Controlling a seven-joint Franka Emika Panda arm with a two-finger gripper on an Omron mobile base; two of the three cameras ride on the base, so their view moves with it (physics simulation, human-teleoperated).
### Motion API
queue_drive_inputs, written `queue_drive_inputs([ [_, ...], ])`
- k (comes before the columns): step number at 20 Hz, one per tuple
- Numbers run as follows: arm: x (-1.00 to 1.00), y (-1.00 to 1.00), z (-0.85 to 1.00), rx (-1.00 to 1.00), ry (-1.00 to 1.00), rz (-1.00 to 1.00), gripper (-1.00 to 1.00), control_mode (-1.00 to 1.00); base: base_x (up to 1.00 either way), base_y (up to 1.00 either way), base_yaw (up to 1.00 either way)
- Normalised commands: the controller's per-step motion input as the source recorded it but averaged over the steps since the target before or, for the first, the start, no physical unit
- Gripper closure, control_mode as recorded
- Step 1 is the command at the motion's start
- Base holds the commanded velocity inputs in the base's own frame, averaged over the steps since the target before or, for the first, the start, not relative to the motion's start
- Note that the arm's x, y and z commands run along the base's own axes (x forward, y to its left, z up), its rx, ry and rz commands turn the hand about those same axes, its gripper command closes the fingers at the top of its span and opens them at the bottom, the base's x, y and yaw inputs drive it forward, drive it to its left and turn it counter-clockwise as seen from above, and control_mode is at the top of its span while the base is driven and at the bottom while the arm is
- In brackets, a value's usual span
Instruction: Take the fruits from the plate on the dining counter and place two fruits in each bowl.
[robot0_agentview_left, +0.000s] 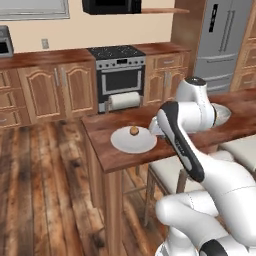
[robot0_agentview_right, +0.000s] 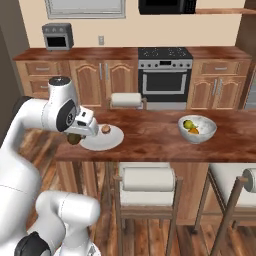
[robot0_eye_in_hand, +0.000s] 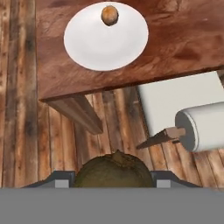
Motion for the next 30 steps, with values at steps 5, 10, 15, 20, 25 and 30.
queue_drive_inputs([
  [5, 0.00, 0.00, 0.00, 0.00, 0.00, 0.00, 1.00, 1.00, -0.81, -0.73, 0.00],
  [10, 0.00, 0.00, 0.00, 0.00, 0.00, 0.00, 1.00, 1.00, -0.21, -1.00, 0.00],
  [15, 0.00, 0.00, 0.00, 0.00, 0.00, 0.00, 1.00, 1.00, 0.00, -1.00, 0.01],
  [20, 0.00, 0.00, 0.00, 0.00, 0.00, 0.00, 1.00, 1.00, 0.00, -1.00, 0.05],
  [25, 0.00, 0.00, 0.00, 0.00, 0.00, 0.00, 1.00, 1.00, 0.00, -1.00, 0.11],
  [30, 0.00, 0.00, 0.00, 0.00, 0.00, 0.00, 1.00, 1.00, 0.09, -1.00, 0.20],
])
